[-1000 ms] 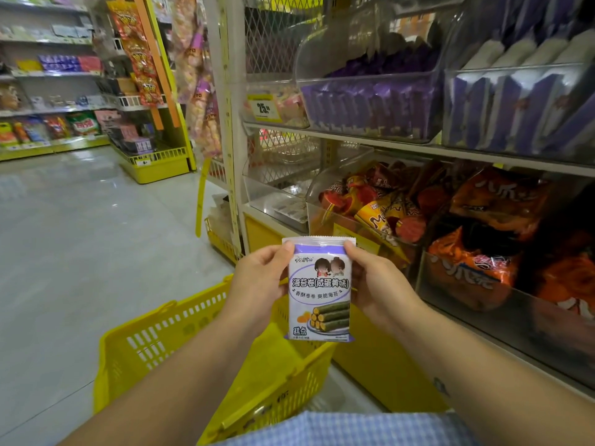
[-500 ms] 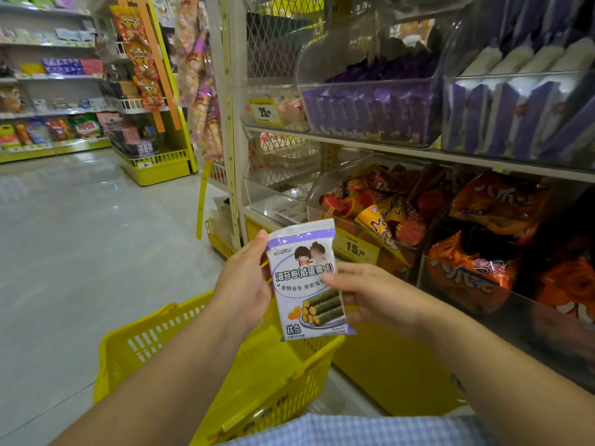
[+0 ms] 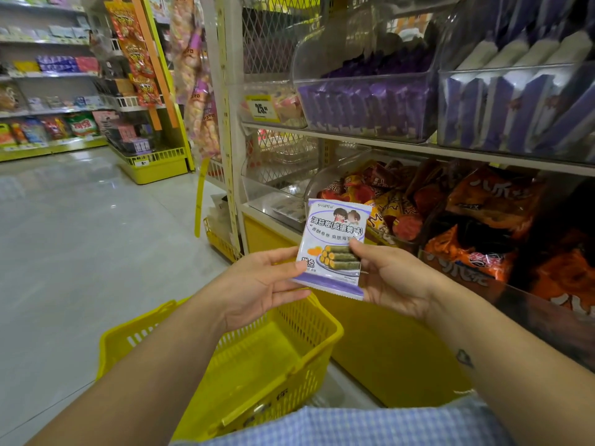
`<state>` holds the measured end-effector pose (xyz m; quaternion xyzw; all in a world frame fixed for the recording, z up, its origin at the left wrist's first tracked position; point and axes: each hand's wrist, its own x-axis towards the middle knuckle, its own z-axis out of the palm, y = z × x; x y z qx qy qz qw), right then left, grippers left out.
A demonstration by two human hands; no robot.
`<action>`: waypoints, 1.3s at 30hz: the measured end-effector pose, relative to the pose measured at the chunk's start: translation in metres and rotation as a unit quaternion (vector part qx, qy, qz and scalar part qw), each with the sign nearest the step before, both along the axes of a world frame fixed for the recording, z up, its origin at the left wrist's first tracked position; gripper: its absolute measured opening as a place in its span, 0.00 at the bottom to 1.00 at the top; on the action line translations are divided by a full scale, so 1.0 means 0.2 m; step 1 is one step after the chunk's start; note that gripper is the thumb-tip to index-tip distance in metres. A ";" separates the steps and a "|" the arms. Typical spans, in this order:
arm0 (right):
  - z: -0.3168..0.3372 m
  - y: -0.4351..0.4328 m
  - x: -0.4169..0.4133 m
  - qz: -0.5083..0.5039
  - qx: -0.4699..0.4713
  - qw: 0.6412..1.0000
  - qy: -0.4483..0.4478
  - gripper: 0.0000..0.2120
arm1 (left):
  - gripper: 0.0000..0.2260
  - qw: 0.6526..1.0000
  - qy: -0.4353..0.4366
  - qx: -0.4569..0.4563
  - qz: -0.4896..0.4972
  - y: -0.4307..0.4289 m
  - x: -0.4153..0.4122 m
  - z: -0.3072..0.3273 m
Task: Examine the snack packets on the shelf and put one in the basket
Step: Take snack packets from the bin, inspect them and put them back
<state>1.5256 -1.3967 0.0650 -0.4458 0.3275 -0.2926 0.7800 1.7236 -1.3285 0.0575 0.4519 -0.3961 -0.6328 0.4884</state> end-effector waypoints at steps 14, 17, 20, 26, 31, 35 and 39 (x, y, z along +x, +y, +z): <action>-0.01 -0.01 0.00 -0.006 -0.071 0.997 0.003 0.12 | 0.16 0.991 -0.118 -0.016 0.064 -0.01 0.00 -0.02; -0.02 0.03 0.05 -0.055 -0.151 0.986 0.043 0.08 | 0.20 0.939 -0.293 -0.131 0.125 -0.02 -0.07 -0.04; -0.03 0.07 0.09 -0.068 -0.224 0.970 0.065 0.10 | 0.21 0.949 -0.251 -0.165 0.093 -0.01 -0.14 -0.04; -0.02 0.09 0.11 -0.012 -0.230 0.971 0.062 0.16 | 0.20 0.991 -0.041 -0.102 0.078 -0.03 -0.16 -0.04; -0.05 0.04 0.08 0.002 -0.233 0.965 0.121 0.22 | 0.23 0.997 0.071 -0.001 0.007 -0.03 -0.12 -0.06; -0.07 0.01 0.05 0.029 -0.139 0.983 0.118 0.24 | 0.18 0.999 0.041 0.020 -0.016 -0.03 -0.10 -0.07; -0.09 0.01 0.04 0.009 -0.133 0.986 0.104 0.18 | 0.14 0.997 -0.064 -0.013 0.042 -0.04 -0.07 -0.07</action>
